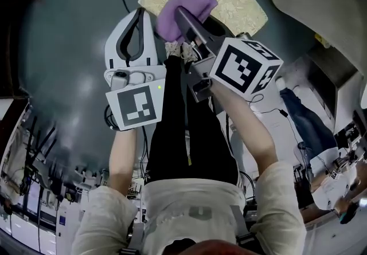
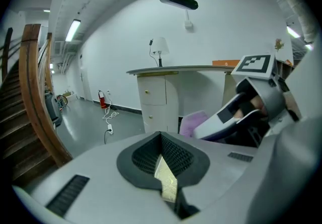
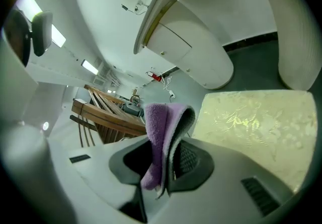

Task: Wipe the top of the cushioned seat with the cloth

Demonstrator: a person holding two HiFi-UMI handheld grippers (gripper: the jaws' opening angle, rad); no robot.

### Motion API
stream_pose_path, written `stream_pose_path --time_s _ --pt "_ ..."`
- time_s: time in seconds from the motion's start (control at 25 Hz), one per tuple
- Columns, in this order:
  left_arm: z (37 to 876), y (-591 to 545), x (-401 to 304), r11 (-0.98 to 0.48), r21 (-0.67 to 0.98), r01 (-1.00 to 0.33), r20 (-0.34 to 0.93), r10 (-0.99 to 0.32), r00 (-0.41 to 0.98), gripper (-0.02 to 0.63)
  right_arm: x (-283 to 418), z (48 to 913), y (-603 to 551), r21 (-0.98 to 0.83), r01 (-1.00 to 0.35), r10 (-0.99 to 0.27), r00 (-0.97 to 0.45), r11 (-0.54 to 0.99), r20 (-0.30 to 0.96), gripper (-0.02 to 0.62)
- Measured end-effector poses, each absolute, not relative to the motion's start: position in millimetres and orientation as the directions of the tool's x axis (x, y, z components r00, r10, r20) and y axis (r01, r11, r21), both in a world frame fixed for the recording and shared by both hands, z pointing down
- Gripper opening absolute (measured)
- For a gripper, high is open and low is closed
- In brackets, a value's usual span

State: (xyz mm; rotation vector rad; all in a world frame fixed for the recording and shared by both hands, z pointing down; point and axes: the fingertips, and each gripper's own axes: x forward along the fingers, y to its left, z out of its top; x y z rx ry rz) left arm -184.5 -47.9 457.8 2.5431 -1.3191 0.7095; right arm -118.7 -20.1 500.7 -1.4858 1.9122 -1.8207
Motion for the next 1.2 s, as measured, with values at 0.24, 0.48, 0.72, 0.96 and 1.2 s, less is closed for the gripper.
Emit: stream_pose_path --time_s 0.24,0.48,0.72,0.96,1.2 --pt "462 -56 -239 -0.509 -0.058 -0.859 0.507 -0.756 0.414 0.006 -190 557 -51 -0.789 -0.563 -0.636 -0.520 -0.246 0.570 0.094" --pt "462 -80 -226 -0.475 -0.055 -0.878 0.512 -0.768 0.384 0.006 -175 620 -80 -0.719 -0.623 -0.579 -0.476 -0.309 0.662 0.094" --pt "459 -92 -192 -0.476 -0.068 -0.877 0.520 -0.767 0.376 0.006 -124 644 -99 -0.662 -0.664 -0.562 -0.417 -0.347 0.714 0.094" --pt "456 -102 -169 -0.507 -0.053 -0.860 0.512 -0.754 0.413 0.006 -102 644 -108 -0.643 -0.671 -0.574 -0.380 -0.369 0.725 0.094" --pt "461 -95 -150 -0.563 -0.036 -0.825 0.518 -0.717 0.467 0.006 -93 646 -92 -0.623 -0.668 -0.563 -0.353 -0.408 0.747 0.094"
